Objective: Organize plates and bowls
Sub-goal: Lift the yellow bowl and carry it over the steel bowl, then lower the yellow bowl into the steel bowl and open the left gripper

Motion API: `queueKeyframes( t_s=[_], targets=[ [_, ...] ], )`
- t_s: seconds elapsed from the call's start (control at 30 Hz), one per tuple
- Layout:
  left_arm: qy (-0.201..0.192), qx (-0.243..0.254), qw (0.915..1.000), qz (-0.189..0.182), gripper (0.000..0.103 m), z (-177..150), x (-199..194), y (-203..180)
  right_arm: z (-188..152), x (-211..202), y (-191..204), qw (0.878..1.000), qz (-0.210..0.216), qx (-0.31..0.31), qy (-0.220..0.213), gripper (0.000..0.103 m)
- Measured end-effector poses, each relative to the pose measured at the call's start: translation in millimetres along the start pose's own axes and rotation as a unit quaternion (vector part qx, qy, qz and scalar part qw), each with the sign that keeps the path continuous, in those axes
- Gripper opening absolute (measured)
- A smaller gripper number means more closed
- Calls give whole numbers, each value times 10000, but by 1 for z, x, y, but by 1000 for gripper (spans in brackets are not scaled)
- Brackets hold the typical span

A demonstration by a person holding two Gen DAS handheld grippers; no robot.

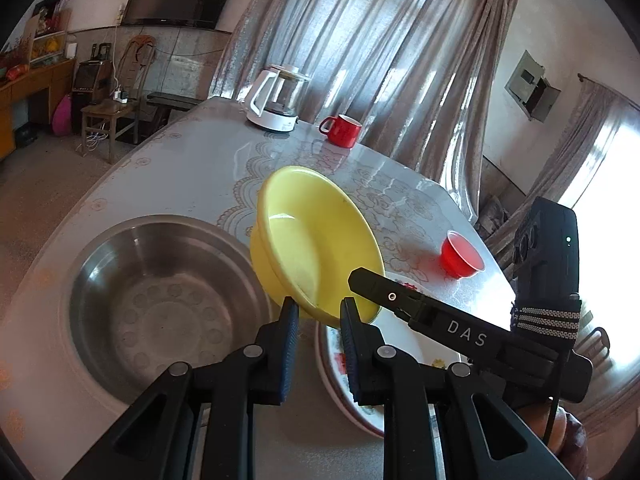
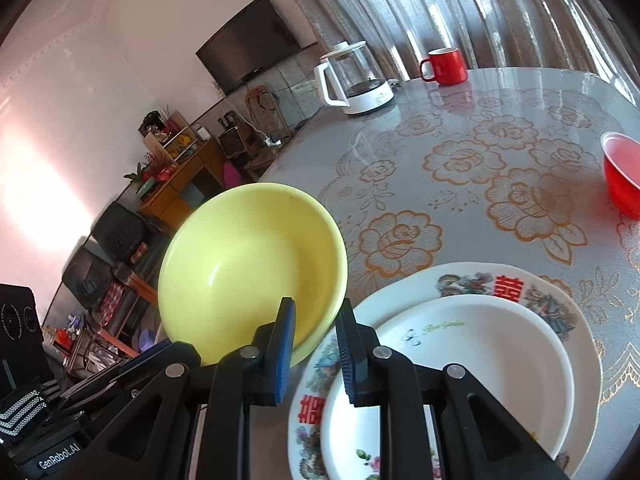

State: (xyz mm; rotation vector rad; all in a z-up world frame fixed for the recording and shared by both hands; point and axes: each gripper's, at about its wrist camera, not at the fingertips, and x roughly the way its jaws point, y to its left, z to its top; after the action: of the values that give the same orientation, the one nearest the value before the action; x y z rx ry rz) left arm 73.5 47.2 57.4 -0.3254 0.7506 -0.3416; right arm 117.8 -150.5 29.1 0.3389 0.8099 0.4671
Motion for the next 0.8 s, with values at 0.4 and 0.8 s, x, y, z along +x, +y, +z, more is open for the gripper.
queueKeyframes(
  t_s=[0.4,0.8],
  targets=[
    [-124,-586,9977,332,21,-16,-26,57,-12,40,53,9970,337,-535,446,19],
    [-9,-956,9937,584,22,-29,-22,86,-30,68,77,9921,321,-887,828,19]
  ],
)
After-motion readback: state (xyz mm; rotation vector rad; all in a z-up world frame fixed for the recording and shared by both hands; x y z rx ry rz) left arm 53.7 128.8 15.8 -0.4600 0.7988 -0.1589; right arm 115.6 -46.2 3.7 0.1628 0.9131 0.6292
